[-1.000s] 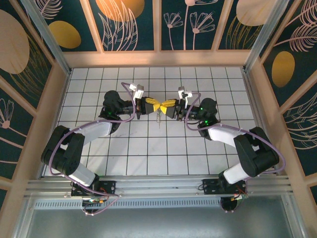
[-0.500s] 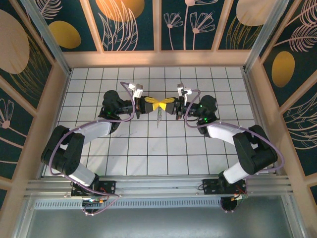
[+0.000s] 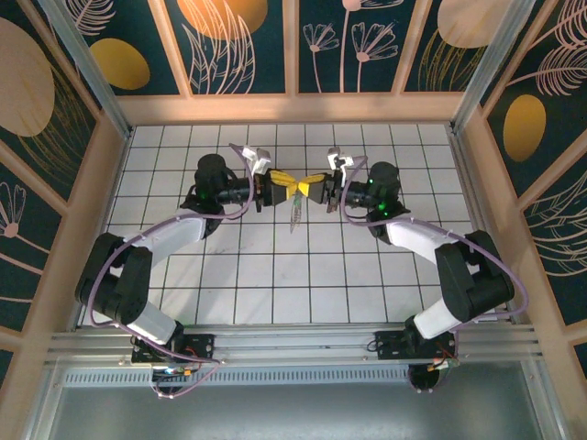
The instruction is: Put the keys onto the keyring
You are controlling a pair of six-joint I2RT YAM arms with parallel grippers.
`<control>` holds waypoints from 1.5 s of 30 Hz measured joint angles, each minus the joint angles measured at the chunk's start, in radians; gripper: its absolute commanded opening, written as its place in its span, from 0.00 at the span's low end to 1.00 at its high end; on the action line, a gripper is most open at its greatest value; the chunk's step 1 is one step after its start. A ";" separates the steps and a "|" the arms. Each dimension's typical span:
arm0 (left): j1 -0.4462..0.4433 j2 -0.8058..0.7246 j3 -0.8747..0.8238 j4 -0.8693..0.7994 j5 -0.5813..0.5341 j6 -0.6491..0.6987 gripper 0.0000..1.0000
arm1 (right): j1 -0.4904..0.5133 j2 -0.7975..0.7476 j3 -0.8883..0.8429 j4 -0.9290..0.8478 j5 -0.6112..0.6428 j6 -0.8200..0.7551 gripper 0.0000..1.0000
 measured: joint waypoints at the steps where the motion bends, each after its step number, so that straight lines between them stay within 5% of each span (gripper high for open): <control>1: 0.003 -0.006 0.009 -0.023 0.000 0.017 0.31 | -0.006 0.000 0.015 -0.039 -0.002 -0.024 0.00; 24: 0.079 0.085 0.283 -0.595 0.078 0.416 0.37 | -0.034 0.141 0.452 -0.884 -0.035 -0.545 0.00; 45: 0.087 0.178 0.362 -0.719 0.173 0.512 0.37 | -0.030 0.142 0.463 -1.002 -0.144 -0.624 0.00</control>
